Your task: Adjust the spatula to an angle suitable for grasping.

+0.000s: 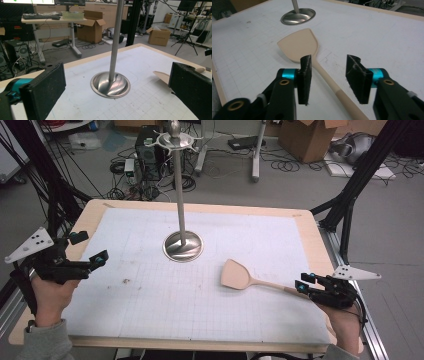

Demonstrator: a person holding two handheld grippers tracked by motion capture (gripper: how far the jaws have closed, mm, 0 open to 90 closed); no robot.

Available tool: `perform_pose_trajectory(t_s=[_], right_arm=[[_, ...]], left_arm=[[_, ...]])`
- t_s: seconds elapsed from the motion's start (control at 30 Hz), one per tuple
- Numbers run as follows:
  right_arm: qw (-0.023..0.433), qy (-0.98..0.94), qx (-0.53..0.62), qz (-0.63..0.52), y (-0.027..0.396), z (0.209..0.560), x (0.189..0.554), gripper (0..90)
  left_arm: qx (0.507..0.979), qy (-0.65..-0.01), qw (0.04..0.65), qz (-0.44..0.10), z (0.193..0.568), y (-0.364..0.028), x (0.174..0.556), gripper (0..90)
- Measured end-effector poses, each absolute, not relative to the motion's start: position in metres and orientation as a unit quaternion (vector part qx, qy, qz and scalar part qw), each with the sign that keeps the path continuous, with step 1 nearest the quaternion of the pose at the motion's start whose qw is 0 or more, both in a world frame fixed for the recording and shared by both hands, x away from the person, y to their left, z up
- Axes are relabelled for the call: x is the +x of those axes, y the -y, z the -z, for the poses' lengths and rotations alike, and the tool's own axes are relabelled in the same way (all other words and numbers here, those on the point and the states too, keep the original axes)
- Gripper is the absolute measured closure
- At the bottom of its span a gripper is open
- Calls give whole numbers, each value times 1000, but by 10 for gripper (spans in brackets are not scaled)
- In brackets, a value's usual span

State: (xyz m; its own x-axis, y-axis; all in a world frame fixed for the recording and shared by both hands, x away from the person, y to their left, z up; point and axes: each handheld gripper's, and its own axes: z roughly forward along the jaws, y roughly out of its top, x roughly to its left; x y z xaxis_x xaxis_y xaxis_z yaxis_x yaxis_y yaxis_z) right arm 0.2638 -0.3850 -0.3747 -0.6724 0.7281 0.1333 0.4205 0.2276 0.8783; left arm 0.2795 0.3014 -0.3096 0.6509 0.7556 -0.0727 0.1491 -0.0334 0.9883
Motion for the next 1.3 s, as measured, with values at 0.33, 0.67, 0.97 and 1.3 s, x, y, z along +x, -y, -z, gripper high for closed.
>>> perform_pose_trajectory(t_s=[0.33,0.67,0.97,1.3], right_arm=[[150,-775,379,-484,394,389,259,764],[129,-785,399,-456,403,405,260,897],[108,-794,413,-433,408,419,264,900],[94,-804,423,-406,409,432,268,900]], left_arm=[[679,-335,607,-242,313,-296,287,17],[680,-337,606,-239,314,-294,291,17],[679,-337,605,-243,315,-294,291,17],[685,-337,601,-238,316,-292,294,17]])
